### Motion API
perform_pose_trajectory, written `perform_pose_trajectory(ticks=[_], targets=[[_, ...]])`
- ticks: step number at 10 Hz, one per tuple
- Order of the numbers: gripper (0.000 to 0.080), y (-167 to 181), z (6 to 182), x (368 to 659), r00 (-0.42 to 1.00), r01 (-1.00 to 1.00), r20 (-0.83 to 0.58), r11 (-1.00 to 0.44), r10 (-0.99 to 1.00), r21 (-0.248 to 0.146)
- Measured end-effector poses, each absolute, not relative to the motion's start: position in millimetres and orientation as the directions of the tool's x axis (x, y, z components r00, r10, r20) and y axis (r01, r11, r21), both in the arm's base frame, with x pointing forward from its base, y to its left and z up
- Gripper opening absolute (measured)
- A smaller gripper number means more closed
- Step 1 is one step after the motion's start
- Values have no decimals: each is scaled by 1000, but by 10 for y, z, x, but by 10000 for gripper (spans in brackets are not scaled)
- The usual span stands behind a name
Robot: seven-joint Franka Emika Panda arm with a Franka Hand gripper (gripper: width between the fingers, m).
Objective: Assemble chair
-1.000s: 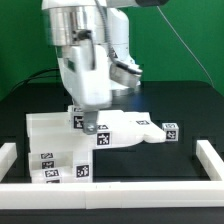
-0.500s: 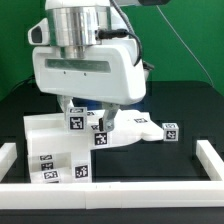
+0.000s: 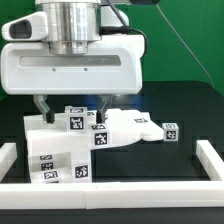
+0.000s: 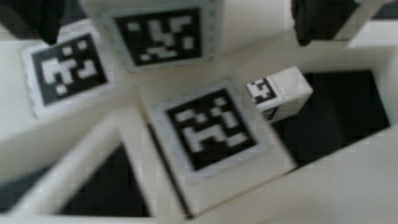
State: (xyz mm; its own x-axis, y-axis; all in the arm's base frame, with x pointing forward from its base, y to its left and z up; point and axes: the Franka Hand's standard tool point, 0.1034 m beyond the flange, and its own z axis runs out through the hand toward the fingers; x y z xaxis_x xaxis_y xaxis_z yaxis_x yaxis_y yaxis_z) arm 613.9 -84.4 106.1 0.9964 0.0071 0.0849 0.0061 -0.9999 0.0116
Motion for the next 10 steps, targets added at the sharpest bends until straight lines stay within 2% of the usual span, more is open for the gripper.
perform_pose_trajectory(ticks=[3, 4, 5, 6, 10], targets=[[622, -864, 1032, 6129, 997, -10, 81, -1000, -9, 10], [447, -862, 1029, 6128, 995, -54, 81, -999, -53, 5], [447, -860, 1027, 6128, 987, -136, 81, -991, -135, -2], [277, -860, 1026, 6128, 976, -200, 81, -980, -200, -8], [281, -858, 1021, 6135, 872, -483, 76, -875, -484, -32]])
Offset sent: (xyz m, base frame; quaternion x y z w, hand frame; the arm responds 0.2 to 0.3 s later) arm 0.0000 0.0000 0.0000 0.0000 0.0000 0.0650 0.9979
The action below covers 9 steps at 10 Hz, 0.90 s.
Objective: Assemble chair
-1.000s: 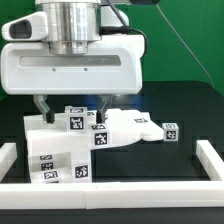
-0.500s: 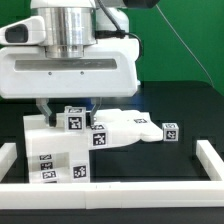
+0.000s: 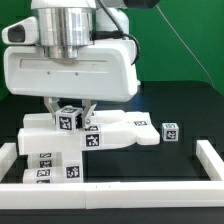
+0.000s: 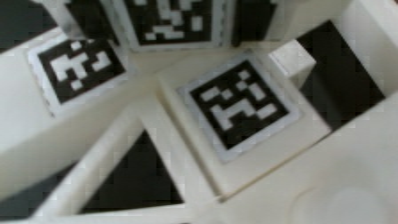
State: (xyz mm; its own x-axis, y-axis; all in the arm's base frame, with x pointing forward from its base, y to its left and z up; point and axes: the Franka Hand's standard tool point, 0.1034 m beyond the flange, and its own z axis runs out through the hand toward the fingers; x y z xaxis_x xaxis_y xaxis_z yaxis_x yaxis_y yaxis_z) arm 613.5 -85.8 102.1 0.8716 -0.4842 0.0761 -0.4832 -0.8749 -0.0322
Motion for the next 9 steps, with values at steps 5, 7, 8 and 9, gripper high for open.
perform_pose_trajectory(ticks=[5, 7, 8, 9], targets=[[281, -906, 1023, 6218, 623, -775, 76, -628, -778, -74], [281, -901, 1025, 6223, 490, -865, 57, -493, -870, -94], [281, -921, 1026, 6222, 425, -898, 47, -428, -904, -102], [281, -939, 1027, 6220, 381, -918, 43, -384, -924, -104]])
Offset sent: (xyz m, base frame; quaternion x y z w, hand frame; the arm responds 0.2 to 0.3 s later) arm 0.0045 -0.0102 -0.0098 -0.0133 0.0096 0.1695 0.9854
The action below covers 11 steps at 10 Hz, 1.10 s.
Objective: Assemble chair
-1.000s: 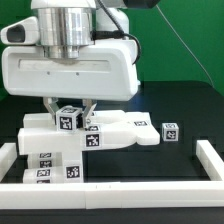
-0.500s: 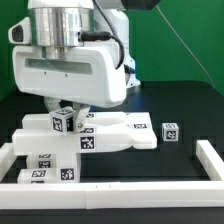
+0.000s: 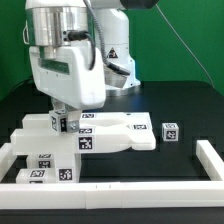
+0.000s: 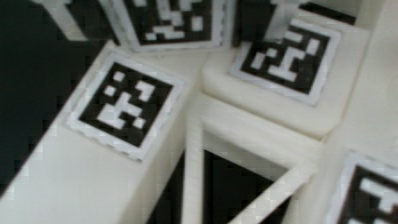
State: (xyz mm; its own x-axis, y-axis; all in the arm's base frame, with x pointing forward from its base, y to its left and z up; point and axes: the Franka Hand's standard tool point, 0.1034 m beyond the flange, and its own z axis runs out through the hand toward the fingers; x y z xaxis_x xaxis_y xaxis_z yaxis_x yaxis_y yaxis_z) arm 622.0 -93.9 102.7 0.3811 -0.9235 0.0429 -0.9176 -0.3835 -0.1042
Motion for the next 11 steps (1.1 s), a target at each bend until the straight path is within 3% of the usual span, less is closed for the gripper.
perform_pose_trajectory(ticks=[11], targets=[[281, -942, 1039, 6231, -260, -958, -69, 266, -963, -109]])
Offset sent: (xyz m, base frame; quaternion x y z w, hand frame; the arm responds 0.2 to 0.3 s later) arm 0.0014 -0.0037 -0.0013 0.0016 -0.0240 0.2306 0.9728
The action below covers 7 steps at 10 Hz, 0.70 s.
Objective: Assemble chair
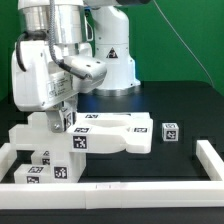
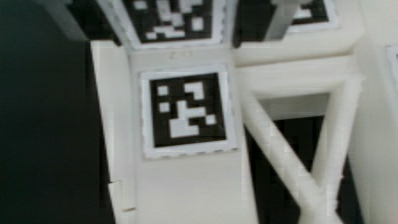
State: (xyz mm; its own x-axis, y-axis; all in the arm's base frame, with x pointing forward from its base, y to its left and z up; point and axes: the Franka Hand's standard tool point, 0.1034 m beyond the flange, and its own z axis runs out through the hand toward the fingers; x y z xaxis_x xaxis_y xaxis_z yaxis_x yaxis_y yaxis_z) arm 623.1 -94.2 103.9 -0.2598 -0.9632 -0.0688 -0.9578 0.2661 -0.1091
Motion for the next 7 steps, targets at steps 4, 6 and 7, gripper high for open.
perform_pose_trajectory(ticks=[4, 6, 7], targets=[[281, -903, 1021, 6236, -436, -891, -97, 444, -895, -93], [306, -900, 1016, 6234, -429, -895, -96, 437, -898, -93], [478, -899, 1015, 6234, -428, -895, -95, 436, -899, -93]])
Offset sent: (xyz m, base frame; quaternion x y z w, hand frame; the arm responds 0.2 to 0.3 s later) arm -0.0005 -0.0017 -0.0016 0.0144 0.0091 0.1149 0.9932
